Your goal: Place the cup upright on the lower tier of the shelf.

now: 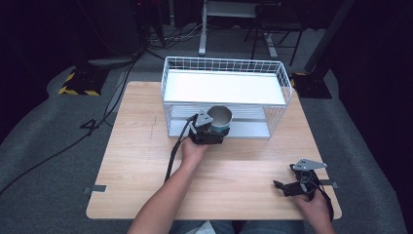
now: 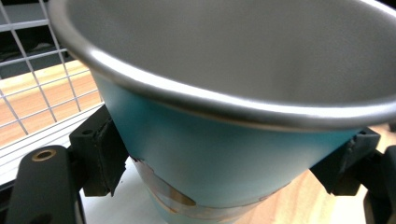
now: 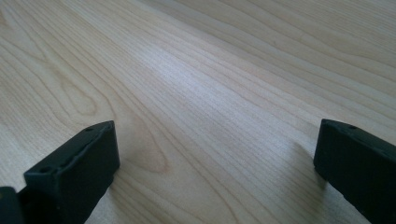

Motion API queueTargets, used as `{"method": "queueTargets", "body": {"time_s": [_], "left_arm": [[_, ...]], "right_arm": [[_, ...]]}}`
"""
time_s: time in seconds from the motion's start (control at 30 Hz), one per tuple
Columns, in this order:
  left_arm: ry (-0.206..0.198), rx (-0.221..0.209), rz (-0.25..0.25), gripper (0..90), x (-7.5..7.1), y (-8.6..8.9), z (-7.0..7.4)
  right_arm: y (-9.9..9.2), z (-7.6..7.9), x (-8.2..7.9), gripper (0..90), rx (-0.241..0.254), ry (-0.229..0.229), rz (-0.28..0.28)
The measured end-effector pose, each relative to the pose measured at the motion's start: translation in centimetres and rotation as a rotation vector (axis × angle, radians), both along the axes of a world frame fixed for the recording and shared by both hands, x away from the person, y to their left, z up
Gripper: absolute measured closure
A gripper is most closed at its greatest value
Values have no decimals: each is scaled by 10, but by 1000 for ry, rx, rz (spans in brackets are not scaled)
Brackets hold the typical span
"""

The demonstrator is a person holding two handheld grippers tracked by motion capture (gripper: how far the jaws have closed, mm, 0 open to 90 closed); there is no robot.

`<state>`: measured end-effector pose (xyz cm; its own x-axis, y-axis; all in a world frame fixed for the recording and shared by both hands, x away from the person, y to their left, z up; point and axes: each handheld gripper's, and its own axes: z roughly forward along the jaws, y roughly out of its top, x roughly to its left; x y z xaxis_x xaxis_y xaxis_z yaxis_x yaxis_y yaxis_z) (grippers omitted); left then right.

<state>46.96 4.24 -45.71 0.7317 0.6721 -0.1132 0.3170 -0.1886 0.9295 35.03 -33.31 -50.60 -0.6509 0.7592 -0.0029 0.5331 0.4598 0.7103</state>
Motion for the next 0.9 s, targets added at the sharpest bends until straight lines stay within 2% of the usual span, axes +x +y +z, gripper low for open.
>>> {"method": "queueTargets", "body": {"time_s": [0.23, 0.27, 0.37, 0.47, 0.57, 0.63, 0.67, 0.9], "left_arm": [[3, -3, 47, 181, 14, -3, -4], [-16, -4, 64, 181, 17, -5, -6], [-39, -5, 80, 181, 19, -7, -9], [-2, -17, 79, 181, 24, -10, -13], [-5, 3, 81, 181, 27, -12, -14], [0, -4, 84, 180, 27, -14, -14], [-7, 17, 84, 181, 31, -16, -15], [21, 8, 102, 180, 40, -20, -17]], "right_arm": [[0, 0, 0, 3, 0, 0, 0], [0, 0, 0, 3, 0, 0, 0], [0, 0, 0, 3, 0, 0, 0], [0, 0, 0, 3, 0, 0, 0], [0, 0, 0, 3, 0, 0, 0], [0, 0, 0, 3, 0, 0, 0], [0, 0, 0, 3, 0, 0, -1], [0, 0, 0, 3, 0, 0, 0]]}}
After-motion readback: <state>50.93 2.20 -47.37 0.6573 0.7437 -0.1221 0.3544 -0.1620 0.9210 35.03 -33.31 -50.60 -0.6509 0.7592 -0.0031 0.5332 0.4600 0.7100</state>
